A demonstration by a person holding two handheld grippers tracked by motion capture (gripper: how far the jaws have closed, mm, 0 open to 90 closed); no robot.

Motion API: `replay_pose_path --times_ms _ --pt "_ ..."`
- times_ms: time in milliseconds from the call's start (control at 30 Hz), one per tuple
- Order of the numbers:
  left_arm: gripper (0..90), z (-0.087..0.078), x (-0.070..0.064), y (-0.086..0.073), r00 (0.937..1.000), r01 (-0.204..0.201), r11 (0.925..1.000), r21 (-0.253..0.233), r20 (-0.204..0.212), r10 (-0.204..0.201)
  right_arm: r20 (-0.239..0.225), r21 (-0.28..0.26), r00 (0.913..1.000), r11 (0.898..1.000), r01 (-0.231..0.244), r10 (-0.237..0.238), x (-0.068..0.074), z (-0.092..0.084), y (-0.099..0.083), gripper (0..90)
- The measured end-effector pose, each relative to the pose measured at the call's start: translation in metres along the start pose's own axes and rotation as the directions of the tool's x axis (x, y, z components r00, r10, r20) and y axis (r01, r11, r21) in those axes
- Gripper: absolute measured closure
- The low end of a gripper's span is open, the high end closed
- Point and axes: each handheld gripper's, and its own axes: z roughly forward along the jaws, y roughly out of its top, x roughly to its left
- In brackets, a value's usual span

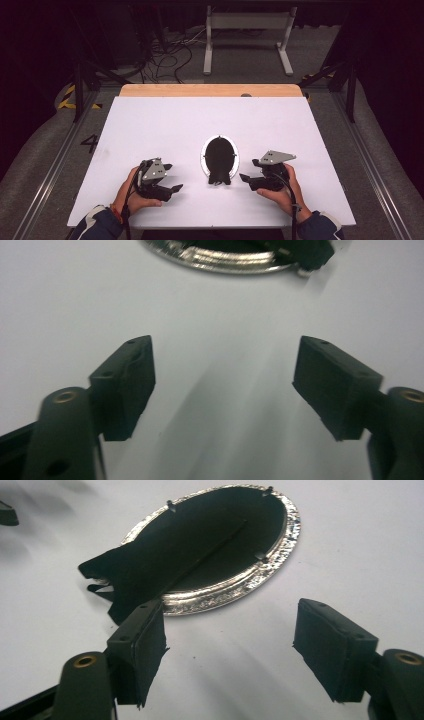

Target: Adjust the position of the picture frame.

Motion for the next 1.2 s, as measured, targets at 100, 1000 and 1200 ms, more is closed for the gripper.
replay_pose_path --times_ms 100,1000,1200 --pt "19.4 -0.006 0.001 -0.006 0.9996 0.018 0.9998 -0.008 -0.022 -0.018 -0.006 0.002 1.0000 1.000 0.008 -0.008 0.001 -0.001 0.001 29.4" --pt "13.9 -0.050 0.012 -0.051 0.9777 0.172 0.9837 -0.053 -0.113 -0.177 -0.126 0.144 0.9846 0.980 0.139 -0.121 0.042 0.012 0.011 69.3" --pt "12.4 -0.047 0.012 -0.051 0.9790 0.176 0.9835 -0.042 -0.097 -0.179 -0.130 0.183 0.9836 0.972 0.148 -0.125 0.047 0.020 0.011 61.7"
